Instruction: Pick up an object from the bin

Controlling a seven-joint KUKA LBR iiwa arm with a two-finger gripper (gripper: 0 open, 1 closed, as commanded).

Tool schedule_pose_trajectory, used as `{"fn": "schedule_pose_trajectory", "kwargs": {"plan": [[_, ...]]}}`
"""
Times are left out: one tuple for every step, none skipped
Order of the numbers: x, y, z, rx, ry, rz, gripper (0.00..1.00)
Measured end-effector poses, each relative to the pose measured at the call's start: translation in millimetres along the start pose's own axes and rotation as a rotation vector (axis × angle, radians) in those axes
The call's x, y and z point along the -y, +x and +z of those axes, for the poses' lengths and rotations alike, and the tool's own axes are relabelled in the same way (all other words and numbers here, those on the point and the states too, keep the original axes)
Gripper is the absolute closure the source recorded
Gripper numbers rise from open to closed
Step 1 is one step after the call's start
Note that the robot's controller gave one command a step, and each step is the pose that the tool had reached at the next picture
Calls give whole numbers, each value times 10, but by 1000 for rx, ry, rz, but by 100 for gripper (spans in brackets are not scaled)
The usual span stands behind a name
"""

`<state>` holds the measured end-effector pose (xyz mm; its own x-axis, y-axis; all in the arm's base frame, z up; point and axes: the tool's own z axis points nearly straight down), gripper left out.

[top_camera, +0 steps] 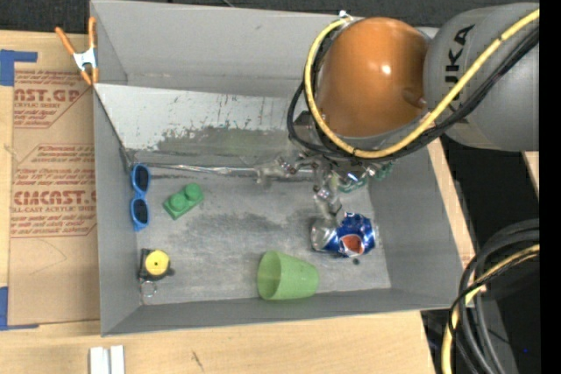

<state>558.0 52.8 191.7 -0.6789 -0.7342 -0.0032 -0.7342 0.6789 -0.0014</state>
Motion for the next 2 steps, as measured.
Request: {"fn": "schedule_pose_trajectory", "kwargs": {"plan": [[-342,369,554,-8,-8,26,0],[-472,386,881,-7,-4,-88,0]]}}
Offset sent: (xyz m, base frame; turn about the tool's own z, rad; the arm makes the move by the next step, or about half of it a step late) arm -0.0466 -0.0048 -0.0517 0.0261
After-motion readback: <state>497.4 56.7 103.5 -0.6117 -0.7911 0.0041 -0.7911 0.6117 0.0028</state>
